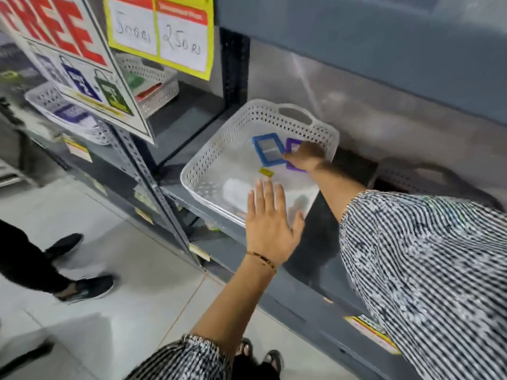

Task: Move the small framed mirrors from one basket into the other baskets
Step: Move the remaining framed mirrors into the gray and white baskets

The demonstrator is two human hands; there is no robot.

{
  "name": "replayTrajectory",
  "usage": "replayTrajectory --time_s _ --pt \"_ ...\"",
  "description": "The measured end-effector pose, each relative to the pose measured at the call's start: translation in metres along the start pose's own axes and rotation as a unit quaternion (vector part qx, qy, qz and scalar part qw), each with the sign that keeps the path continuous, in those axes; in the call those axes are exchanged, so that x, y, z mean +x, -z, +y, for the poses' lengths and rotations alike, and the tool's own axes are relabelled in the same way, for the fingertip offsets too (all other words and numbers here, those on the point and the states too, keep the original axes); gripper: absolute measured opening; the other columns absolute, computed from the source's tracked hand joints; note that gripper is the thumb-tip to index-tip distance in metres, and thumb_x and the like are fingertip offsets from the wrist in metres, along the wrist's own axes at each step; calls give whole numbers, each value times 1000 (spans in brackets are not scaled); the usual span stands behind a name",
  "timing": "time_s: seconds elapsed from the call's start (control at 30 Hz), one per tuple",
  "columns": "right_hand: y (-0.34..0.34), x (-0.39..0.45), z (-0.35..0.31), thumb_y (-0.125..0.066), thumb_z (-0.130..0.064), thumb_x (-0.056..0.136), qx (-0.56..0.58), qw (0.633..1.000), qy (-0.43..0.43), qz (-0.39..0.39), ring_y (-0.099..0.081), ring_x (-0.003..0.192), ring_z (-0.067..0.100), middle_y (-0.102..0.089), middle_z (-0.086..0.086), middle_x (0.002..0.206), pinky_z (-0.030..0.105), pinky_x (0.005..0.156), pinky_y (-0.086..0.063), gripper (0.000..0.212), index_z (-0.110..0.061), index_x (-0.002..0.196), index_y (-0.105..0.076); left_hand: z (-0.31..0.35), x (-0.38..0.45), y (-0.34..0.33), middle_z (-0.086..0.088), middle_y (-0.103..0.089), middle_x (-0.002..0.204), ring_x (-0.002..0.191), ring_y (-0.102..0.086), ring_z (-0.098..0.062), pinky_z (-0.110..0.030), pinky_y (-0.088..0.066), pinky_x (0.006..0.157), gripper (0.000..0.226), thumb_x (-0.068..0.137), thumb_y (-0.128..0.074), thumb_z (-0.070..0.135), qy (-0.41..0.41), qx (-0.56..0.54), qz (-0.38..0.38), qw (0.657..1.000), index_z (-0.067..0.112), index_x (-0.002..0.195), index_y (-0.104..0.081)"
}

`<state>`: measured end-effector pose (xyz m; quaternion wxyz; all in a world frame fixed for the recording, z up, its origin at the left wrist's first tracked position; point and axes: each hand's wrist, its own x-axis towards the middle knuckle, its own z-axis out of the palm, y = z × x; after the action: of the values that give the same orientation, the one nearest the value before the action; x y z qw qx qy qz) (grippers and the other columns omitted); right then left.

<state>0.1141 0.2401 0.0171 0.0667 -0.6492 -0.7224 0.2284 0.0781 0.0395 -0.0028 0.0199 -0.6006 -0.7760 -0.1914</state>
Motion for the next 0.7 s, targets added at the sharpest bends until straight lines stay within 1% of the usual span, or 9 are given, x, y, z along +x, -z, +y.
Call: replayTrajectory --time_s 0.1,0.17,0.27,0.3,0.37,0.43,0.5,0.6,0.7 --pt "-7 0 -5 -66 -38 82 -2 999 -27 24 -60 114 34 -63 20 125 34 91 -48 54 2 117 -60 -1 0 -1 -22 -44 142 134 -37 -37 -49 -12 112 68 87 -29 49 -2 10 -7 1000 2 134 -43" --pt "-9 -4 -7 -69 -37 79 6 999 -45 26 -61 112 33 -64 18 122 33 87 -50 53 1 115 -61 -1 0 -1 -21 -43 143 135 -36 -36 -49 -10 111 67 88 -29 49 -3 13 -13 1000 2 135 -42" --pt "-9 -11 -9 -76 -35 72 19 998 -62 20 -66 103 29 -68 15 115 29 69 -49 55 -3 113 -61 -1 0 -3 -20 -36 147 139 -27 -35 -49 -3 112 67 90 -32 50 0 12 -17 1000 4 139 -36" --pt "-7 -13 -10 -78 -36 70 19 998 -62 25 -66 101 28 -68 14 114 28 68 -49 57 -4 113 -60 -1 0 -3 -20 -35 148 140 -26 -35 -49 -2 112 67 90 -32 50 -1 12 -20 1000 4 139 -36" --pt "2 -20 -14 -78 -39 68 15 998 -47 44 -64 107 28 -65 13 120 30 78 -54 67 -5 120 -54 -1 0 -2 -20 -36 147 140 -27 -36 -49 -2 113 67 89 -32 50 -5 10 -23 1000 4 138 -37" --pt "15 -29 -15 -77 -41 67 11 998 -19 63 -58 117 29 -59 15 129 33 92 -52 81 -4 131 -43 -2 1 -2 -20 -34 149 140 -25 -36 -47 -2 114 69 89 -28 51 -8 7 -25 1000 3 139 -35" --pt "31 -42 -11 -77 -43 66 17 996 -1 83 -54 121 30 -54 17 133 35 99 -49 91 -1 135 -36 -4 1 0 -21 -27 151 142 -19 -35 -43 2 115 71 90 -24 50 -14 3 -26 1000 3 142 -28" --pt "55 -67 6 -74 -41 68 38 993 1 109 -54 118 32 -55 18 130 35 95 -51 88 0 134 -34 -2 -1 2 -20 -17 155 145 -9 -32 -39 8 115 69 95 -26 48 -26 -13 -35 999 2 145 -18" --pt "78 -97 32 -75 -41 65 42 988 -41 144 -57 114 34 -58 17 126 35 89 -50 84 -3 130 -38 14 -6 11 -19 -15 156 145 -7 -30 -38 4 118 66 97 -27 45 -60 -44 -38 997 2 145 -15"
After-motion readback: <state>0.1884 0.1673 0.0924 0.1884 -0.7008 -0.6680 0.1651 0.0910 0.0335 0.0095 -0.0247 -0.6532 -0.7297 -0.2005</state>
